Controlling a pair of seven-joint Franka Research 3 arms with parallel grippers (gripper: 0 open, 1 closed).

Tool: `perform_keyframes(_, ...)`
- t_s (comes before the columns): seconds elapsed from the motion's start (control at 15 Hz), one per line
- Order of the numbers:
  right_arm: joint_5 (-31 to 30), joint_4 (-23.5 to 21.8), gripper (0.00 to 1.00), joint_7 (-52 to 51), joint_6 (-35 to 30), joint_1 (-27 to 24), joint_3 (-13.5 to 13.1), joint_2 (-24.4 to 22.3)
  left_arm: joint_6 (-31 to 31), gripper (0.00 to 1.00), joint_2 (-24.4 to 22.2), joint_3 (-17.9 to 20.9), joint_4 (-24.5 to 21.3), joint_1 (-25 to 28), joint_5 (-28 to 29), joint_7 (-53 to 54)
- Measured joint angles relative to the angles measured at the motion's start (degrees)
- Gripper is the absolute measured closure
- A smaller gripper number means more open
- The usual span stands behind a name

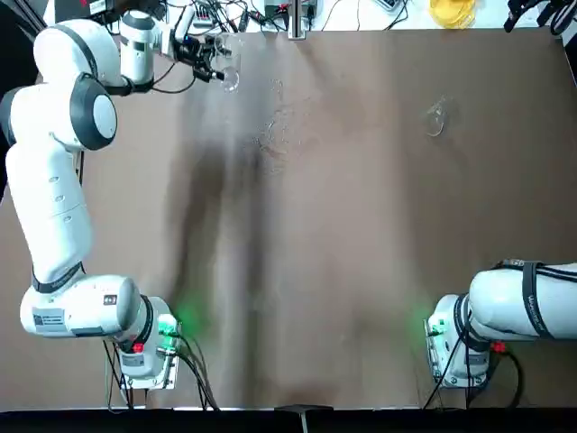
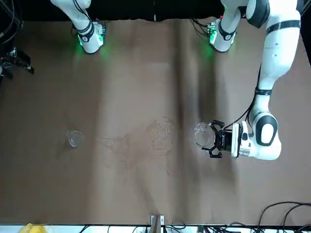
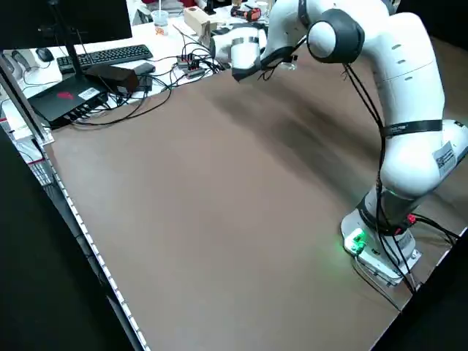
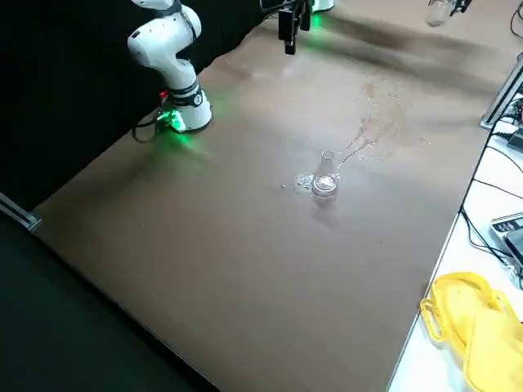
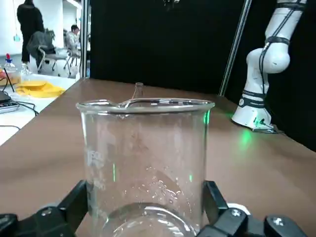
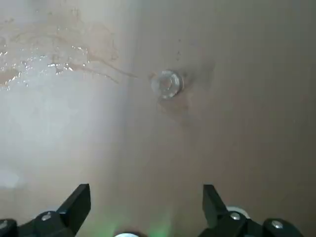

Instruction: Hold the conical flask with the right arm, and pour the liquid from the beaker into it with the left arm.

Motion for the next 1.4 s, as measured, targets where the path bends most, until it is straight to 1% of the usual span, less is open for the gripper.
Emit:
perform_keyframes(0.07, 0.0, 0.0, 0.00, 0.1, 0.6, 0.0, 0.0, 0.0, 0.8, 0.03, -1.2, 0.0, 0.0, -0.8, 0.3, -2.1)
perform_keyframes(0.13, 0.0, 0.0, 0.00, 0.7, 1.4, -0.2, -0.1, 0.0, 1.3, 0.03, -3.4, 0.0, 0.0, -2.8, 1.4, -6.3)
perform_keyframes(0.33, 0.1, -0.1, 0.00, 1.5, 1.6, -0.1, 0.1, 0.1, 3.5, 0.03, -5.9, 0.0, 0.0, -5.8, 2.5, -10.8)
perform_keyframes(0.47, 0.1, -0.2, 0.00, 1.5, 1.6, 1.4, 0.4, 0.4, 4.5, 0.03, -7.2, 0.0, 0.0, -7.4, 3.9, -13.4)
perform_keyframes(0.6, 0.1, -0.4, 0.00, 1.5, 1.7, 3.2, 0.6, 1.4, 5.4, 0.03, -8.6, -0.1, 0.0, -8.7, 5.2, -15.3)
perform_keyframes(0.8, 0.0, -0.7, 0.00, -0.1, 3.1, 3.3, 0.5, 4.5, 5.6, 0.03, -10.7, -0.1, -0.1, -10.6, 6.1, -16.0)
perform_keyframes(1.0, 0.0, -0.7, 0.00, -8.7, 4.1, 1.9, -0.1, 7.4, 5.6, 0.03, -11.9, -0.1, -0.1, -12.1, 7.8, -16.2)
perform_keyframes(1.2, 0.5, -0.7, 0.00, -18.1, 6.0, -2.0, -0.3, 10.5, 5.9, 0.03, -12.1, -0.1, -0.1, -13.6, 11.9, -18.0)
perform_keyframes(1.4, 5.7, -0.7, 0.00, -30.4, 7.8, -6.8, -0.5, 15.2, 7.1, 0.03, -12.1, -0.1, -0.2, -15.0, 14.4, -18.9)
